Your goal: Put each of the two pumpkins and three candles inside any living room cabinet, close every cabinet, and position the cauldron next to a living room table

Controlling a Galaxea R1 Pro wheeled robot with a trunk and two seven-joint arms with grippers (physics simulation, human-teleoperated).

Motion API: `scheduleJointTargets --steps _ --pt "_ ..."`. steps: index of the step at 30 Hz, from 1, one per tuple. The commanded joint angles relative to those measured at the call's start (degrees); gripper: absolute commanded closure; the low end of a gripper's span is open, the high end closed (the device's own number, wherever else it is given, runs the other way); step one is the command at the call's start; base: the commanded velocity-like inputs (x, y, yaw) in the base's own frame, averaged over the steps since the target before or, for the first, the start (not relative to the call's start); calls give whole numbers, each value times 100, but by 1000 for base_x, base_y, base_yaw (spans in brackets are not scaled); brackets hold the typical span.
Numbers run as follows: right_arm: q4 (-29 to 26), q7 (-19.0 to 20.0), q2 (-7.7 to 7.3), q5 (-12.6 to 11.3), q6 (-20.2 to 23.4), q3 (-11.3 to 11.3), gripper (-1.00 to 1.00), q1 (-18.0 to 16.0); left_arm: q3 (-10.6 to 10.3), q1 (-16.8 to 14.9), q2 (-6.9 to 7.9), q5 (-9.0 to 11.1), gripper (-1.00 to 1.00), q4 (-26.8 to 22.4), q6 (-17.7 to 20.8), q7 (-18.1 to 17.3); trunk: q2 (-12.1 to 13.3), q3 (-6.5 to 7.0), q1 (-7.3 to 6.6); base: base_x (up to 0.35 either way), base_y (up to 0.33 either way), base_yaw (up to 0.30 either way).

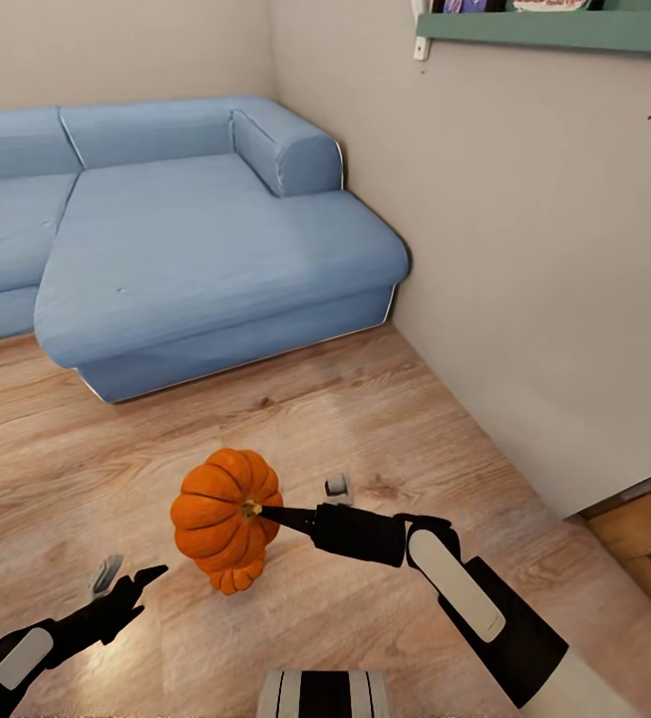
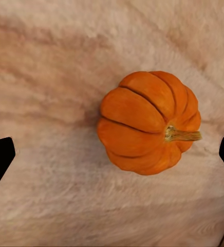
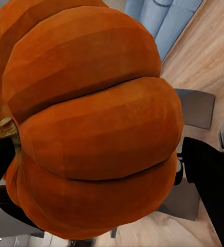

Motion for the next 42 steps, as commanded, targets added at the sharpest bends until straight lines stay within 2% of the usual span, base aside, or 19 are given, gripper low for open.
scheduleJointTargets --steps 1,10,15,35,42 --pt "-1 -1 -3 -54 32 6 100 -4 4 -2 1 39 -100 1 44 -2 -3 -27 1 0 0 0" --pt "1 -1 7 -44 24 8 100 -4 -26 -2 1 39 -100 1 44 -2 -15 -226 24 0 0 0" --pt "6 -6 7 -40 22 10 100 -4 -36 -2 1 39 -100 1 44 -2 -15 -226 24 0 0 0" --pt "7 17 16 -55 -4 6 100 -1 -41 -2 1 39 -100 1 44 -2 -42 -669 76 0 0 0" --pt "7 17 16 -55 -4 6 100 0 -41 -2 5 39 -100 1 44 -5 -42 -657 76 0 0 -93"
